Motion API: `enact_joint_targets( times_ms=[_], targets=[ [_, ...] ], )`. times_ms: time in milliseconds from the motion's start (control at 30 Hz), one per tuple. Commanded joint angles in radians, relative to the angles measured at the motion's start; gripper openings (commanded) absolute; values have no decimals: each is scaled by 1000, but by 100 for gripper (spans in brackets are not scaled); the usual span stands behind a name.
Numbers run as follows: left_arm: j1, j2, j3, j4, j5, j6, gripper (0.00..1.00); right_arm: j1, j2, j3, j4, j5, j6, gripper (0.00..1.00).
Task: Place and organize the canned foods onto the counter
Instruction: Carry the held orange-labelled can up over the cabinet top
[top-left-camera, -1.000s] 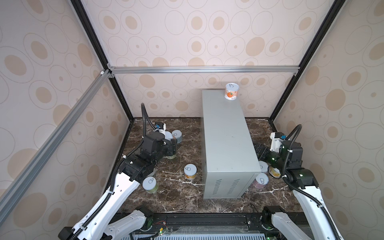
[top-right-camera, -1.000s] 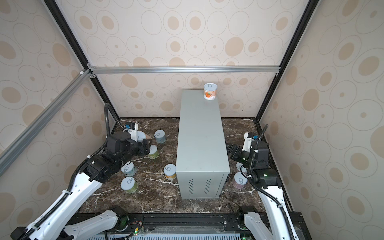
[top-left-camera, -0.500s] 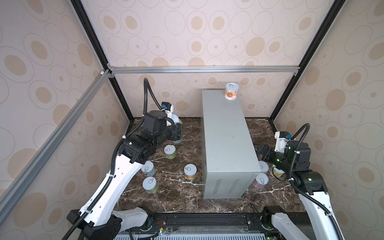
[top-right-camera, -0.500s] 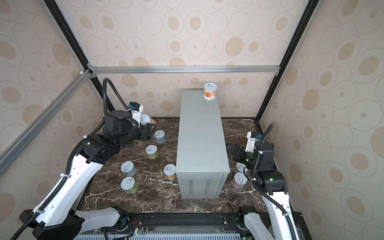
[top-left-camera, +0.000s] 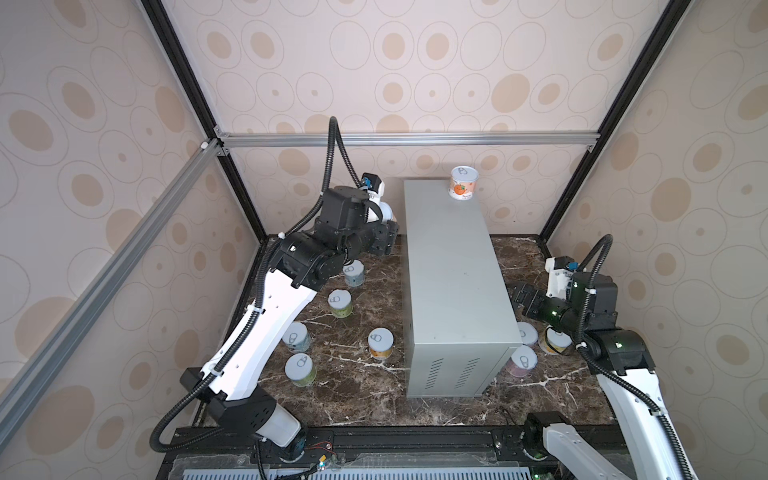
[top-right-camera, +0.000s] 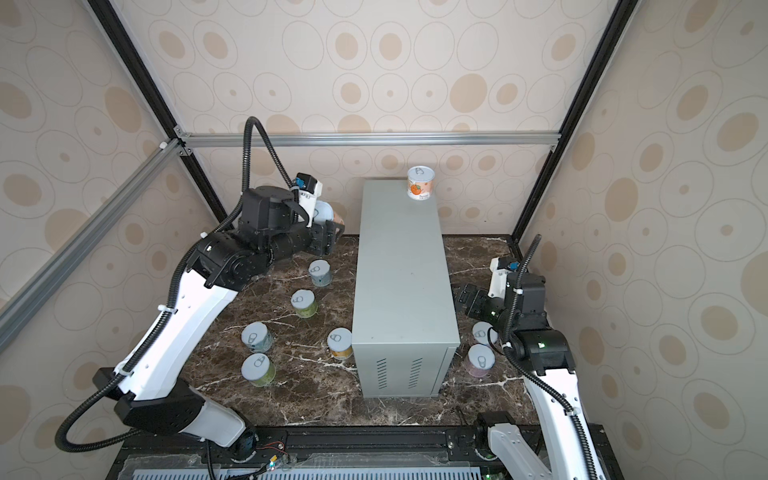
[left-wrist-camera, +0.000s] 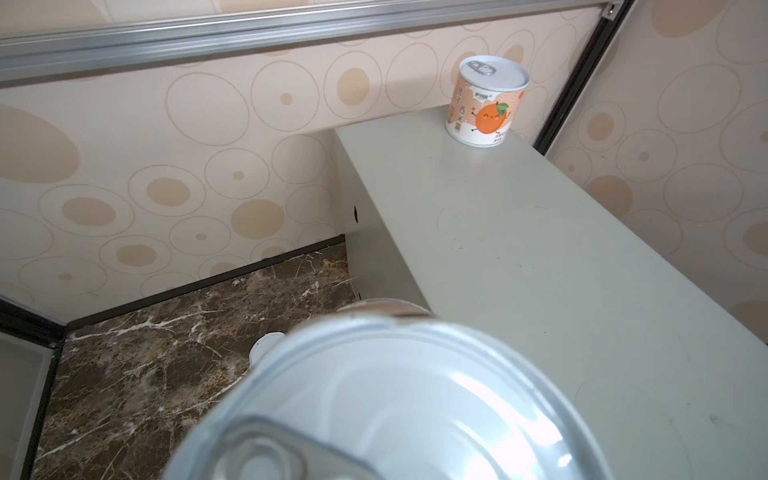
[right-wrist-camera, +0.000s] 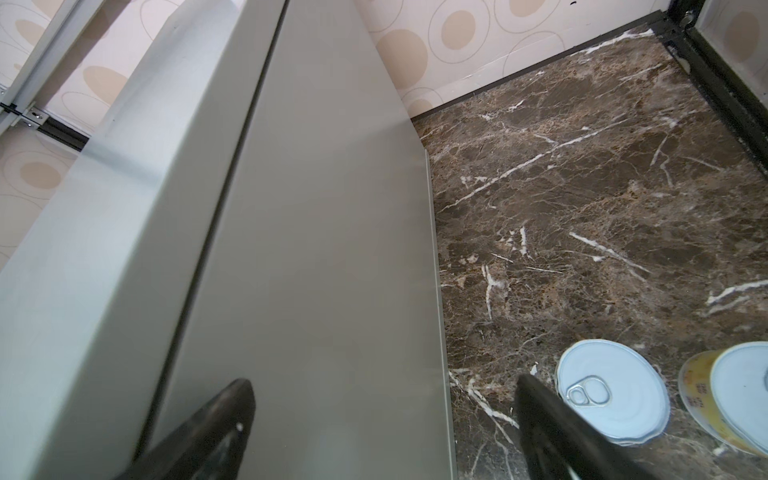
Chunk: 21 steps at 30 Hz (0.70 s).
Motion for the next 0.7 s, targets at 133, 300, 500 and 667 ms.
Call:
enact_joint_targets(
  times_ms=[133,300,500,667],
  targets=[
    [-74,186,240,-25,-32,54,54,72,-28,-55,54,-14,-6,100],
    [-111,311,421,-78,-47,61,54,111,-64,-102,75,20,-7,100],
    [-136,354,468,-79,-54,67,54,143,-77,-115,79,34,-8,99],
    [-142,373,470,-81,-64,73,56,157,-84,-113,75,43,-10,100]
  ],
)
